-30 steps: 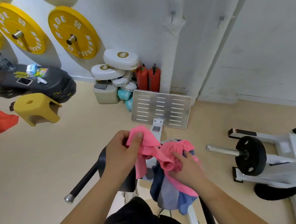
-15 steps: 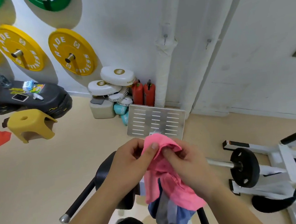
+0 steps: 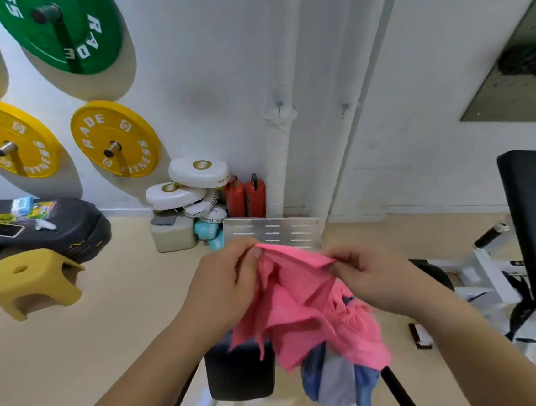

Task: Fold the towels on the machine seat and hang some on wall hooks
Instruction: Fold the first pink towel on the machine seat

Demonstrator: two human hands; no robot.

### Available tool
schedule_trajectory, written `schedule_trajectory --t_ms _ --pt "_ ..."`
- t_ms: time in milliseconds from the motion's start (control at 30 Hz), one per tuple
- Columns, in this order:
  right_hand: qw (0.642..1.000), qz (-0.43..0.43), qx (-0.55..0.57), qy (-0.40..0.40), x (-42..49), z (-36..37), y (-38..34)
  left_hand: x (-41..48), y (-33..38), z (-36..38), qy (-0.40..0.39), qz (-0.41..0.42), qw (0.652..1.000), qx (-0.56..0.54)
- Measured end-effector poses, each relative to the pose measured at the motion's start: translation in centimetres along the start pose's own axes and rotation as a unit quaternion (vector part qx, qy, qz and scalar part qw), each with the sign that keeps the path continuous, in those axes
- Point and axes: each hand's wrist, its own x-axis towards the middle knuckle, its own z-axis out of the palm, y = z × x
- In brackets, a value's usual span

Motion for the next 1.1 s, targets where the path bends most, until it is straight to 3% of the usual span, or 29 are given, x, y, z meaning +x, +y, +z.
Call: schedule_trajectory --t_ms 133,233,367,500,600,667,767,867,967,1100 --pt "0.986 0.026 0.14 0.088 -0.8 2.0 -2.7 -1.3 0.6 -1.4 -0.045 -0.004 0.995 -0.086" --pt "0.974 0.016 0.205 0.09 -1.9 4.6 -3.5 -1.9 1.2 -2.3 -0.051 0.003 0.99 -0.133" --pt "0.943 0.0 0.322 0.09 -3.4 6.7 -4.3 -2.7 2.1 -3.0 -0.065 0.046 0.991 -0.106" --pt "0.951 0.01 0.254 0.178 -4.3 6.6 -4.6 -3.1 3.4 -3.3 -0.082 0.031 0.987 -0.135" --pt "0.93 0.033 0.233 0.281 -4.7 4.7 -3.9 -3.6 3.0 -3.3 -0.168 -0.01 0.974 -0.154" --pt "0.918 0.063 0.205 0.332 -4.5 3.6 -2.2 -3.9 2.3 -3.4 -0.211 -0.022 0.972 -0.103" --pt "0.899 0.146 0.189 0.368 -4.4 3.6 1.8 -4.6 1.1 -3.2 -0.201 -0.053 0.977 -0.045" --pt "0.89 0.216 0.184 0.357 -5.8 4.1 4.8 -5.7 1.1 -2.4 -0.199 -0.06 0.977 -0.04" --pt "0.901 0.237 0.179 0.317 -8.0 4.2 5.2 -6.6 2.3 -1.6 -0.214 -0.081 0.968 -0.102" --pt "0.946 0.128 0.192 0.228 -10.7 4.1 1.8 -7.3 6.0 -0.2 -0.236 -0.061 0.955 -0.17"
